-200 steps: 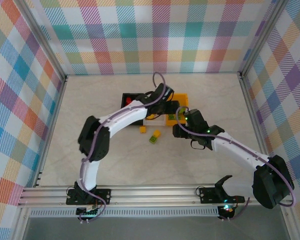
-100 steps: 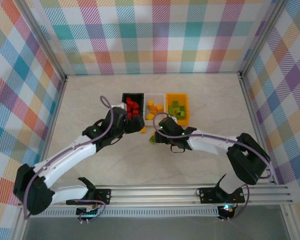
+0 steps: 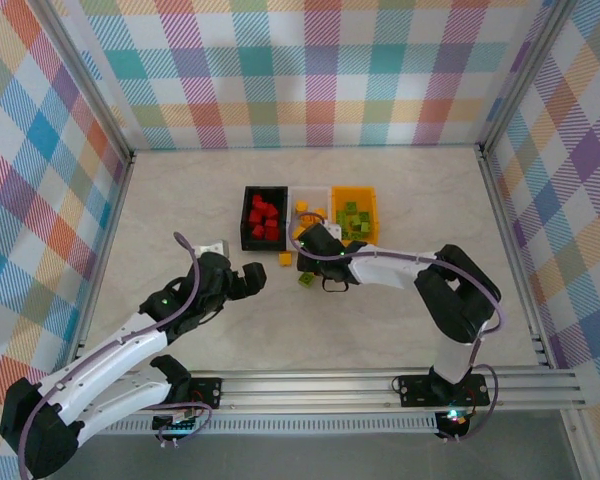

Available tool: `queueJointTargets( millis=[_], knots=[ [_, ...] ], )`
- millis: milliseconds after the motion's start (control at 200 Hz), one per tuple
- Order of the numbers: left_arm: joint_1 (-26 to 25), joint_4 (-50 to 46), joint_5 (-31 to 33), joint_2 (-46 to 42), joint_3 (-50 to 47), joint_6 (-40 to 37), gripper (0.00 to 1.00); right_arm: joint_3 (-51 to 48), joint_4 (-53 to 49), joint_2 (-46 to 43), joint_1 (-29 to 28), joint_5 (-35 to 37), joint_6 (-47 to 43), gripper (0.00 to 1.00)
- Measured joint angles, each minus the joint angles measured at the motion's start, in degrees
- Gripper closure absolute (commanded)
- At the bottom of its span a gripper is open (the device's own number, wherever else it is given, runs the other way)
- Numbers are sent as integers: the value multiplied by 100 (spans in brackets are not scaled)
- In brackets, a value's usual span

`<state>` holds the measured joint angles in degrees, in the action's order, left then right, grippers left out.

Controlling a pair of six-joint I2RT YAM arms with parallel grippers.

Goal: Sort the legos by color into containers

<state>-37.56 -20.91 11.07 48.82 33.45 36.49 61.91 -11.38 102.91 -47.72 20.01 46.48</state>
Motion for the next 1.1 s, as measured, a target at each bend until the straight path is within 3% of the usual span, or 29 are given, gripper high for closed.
queueJointTargets(
  millis=[190,570,905,1100],
  knots=[
    [0,11,15,-11,-20,15,0,188,-282,310,2,92,120,39],
    [22,11,20,-9,-42,15,0,-177,-459,125,59,142,203,64],
    [26,9,17,59,-44,15,0,-627,-671,-1228,90,-98,-417,65],
    [26,11,13,142,-48,17,0,160,-868,-1283,299,-372,-984,64]
  ],
)
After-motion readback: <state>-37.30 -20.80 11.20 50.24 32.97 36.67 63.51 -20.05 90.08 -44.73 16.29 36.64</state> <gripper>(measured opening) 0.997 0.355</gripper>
